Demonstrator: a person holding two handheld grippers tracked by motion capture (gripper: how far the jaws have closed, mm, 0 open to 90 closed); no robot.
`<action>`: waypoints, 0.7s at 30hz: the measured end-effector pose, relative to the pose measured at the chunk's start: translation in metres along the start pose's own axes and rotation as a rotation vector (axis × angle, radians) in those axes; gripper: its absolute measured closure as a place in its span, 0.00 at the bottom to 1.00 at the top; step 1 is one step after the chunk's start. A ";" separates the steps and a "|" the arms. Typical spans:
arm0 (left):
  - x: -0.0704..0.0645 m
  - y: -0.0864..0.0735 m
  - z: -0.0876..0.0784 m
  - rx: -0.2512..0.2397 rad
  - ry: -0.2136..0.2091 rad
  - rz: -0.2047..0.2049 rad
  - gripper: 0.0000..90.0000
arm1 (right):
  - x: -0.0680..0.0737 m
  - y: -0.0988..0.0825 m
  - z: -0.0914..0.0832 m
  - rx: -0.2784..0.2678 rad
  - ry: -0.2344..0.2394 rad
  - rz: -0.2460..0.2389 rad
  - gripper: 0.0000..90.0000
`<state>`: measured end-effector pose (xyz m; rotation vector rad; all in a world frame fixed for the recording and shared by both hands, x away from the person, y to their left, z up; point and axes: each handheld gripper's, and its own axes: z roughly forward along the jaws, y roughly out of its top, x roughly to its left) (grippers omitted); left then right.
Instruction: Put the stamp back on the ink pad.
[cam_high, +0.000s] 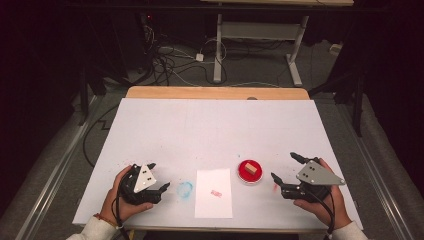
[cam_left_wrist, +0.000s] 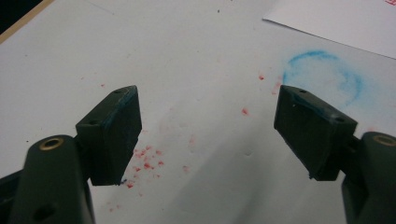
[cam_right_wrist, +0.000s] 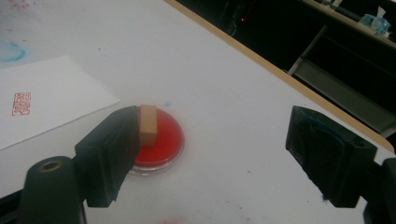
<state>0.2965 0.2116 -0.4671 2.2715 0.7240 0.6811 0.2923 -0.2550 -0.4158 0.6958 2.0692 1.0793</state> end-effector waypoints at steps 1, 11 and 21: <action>0.000 0.000 0.000 0.000 0.005 0.001 0.25 | 0.000 -0.001 -0.001 0.000 0.000 -0.002 0.20; 0.000 0.002 -0.001 -0.013 0.017 -0.006 0.25 | -0.004 -0.017 -0.007 0.000 -0.014 0.009 0.20; -0.002 0.005 -0.001 -0.030 0.009 0.011 0.24 | -0.007 -0.045 -0.006 0.027 -0.021 0.044 0.20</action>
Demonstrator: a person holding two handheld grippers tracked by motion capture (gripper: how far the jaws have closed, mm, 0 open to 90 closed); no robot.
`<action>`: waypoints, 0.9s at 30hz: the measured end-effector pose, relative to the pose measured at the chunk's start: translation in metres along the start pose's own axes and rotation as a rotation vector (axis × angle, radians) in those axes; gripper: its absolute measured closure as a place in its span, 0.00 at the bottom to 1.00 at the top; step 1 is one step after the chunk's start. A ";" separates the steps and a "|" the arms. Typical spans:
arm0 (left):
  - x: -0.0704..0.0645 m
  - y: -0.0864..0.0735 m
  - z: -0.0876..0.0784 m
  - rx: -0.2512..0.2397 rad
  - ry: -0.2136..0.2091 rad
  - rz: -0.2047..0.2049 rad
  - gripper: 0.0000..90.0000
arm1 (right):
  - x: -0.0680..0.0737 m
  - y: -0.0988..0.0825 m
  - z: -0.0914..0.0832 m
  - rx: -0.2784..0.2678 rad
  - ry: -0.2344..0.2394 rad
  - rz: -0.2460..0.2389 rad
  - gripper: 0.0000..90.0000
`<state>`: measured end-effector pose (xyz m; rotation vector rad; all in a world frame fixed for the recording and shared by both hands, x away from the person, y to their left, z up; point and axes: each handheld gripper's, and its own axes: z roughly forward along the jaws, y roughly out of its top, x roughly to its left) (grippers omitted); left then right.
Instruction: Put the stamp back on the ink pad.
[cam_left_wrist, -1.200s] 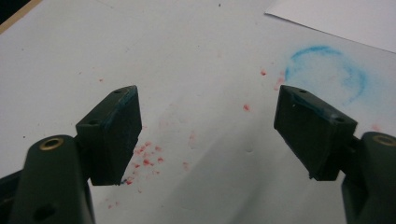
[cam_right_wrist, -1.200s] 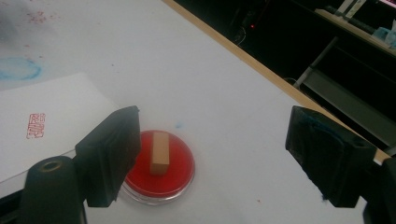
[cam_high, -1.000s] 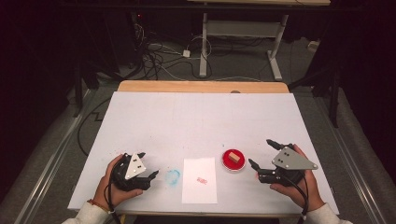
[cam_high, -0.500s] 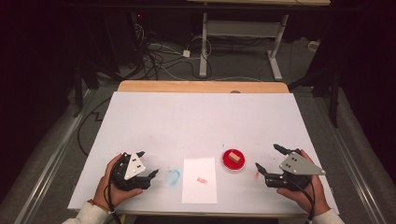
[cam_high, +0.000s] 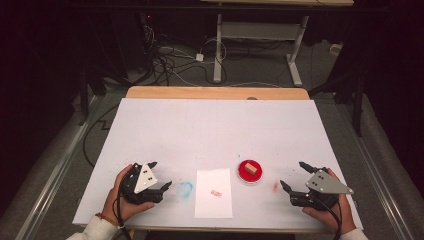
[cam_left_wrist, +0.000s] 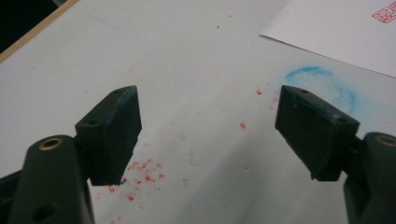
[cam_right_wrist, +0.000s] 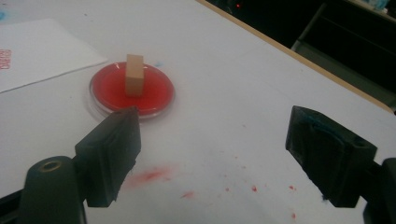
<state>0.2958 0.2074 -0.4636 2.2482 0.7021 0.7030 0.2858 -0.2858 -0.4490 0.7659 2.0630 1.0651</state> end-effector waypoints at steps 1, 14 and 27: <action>0.000 0.000 0.000 -0.003 -0.001 -0.002 0.24 | 0.000 -0.003 0.000 0.006 -0.007 0.007 0.21; -0.003 0.002 0.000 -0.013 0.002 0.010 0.23 | 0.006 -0.012 0.000 0.035 0.024 0.012 0.19; -0.001 0.002 0.002 -0.008 -0.008 0.010 0.23 | 0.007 -0.011 -0.004 0.026 0.018 0.006 0.19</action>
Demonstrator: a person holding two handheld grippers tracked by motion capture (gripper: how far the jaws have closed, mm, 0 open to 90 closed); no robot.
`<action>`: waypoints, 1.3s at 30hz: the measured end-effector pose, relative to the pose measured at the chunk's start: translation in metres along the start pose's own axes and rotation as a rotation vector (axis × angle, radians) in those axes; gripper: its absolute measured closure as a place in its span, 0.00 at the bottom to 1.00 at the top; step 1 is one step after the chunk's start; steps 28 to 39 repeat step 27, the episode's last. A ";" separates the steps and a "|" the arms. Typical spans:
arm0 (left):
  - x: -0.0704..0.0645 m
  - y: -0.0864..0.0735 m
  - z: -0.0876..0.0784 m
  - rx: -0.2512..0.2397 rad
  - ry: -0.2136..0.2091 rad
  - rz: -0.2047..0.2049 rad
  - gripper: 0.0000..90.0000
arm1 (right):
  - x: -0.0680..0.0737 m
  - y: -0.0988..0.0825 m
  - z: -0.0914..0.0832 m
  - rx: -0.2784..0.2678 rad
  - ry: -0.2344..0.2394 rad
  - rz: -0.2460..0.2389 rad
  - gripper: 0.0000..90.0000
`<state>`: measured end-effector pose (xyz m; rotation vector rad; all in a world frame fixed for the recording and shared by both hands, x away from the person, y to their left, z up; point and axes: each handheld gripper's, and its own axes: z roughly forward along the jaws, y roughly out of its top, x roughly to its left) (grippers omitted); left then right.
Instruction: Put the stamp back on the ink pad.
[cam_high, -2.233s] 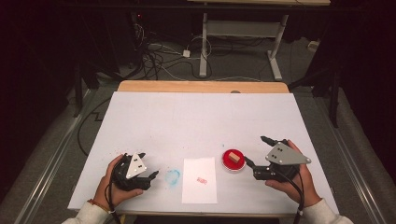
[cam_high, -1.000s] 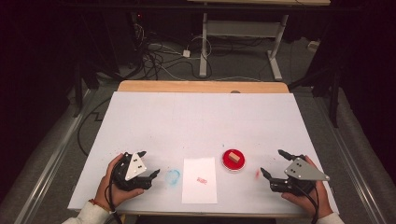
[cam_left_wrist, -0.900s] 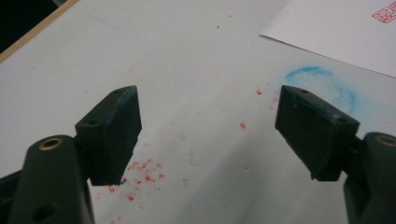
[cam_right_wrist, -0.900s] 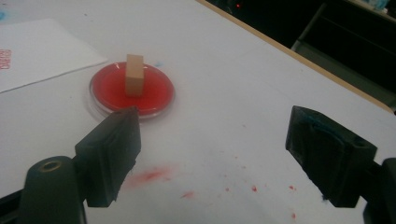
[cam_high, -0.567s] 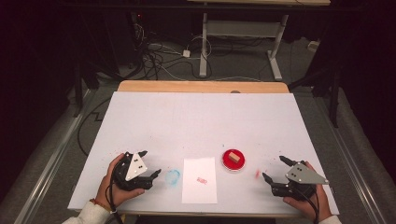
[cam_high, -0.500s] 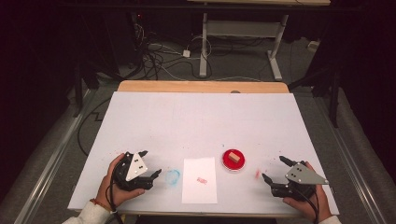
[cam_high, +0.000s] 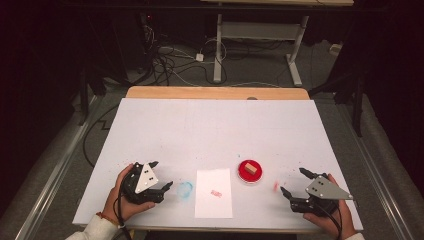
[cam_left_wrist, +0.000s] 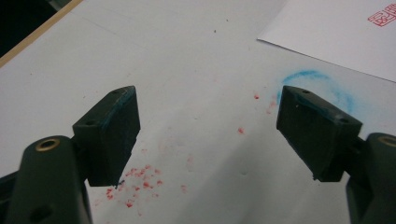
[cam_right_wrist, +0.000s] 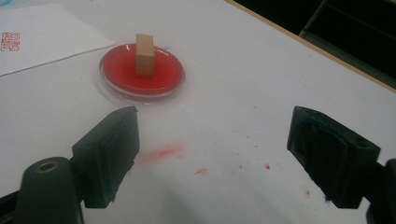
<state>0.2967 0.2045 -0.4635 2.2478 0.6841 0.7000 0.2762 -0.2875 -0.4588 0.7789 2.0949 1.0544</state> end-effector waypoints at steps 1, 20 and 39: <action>0.000 0.000 0.000 0.001 0.001 0.001 0.23 | 0.000 0.000 0.000 -0.001 -0.001 0.001 0.19; 0.000 0.000 0.002 0.014 0.002 -0.004 0.23 | 0.001 0.003 0.002 -0.007 -0.009 -0.004 0.19; 0.001 0.001 0.005 0.016 -0.002 -0.011 0.23 | 0.001 0.002 0.004 -0.001 0.004 -0.007 0.20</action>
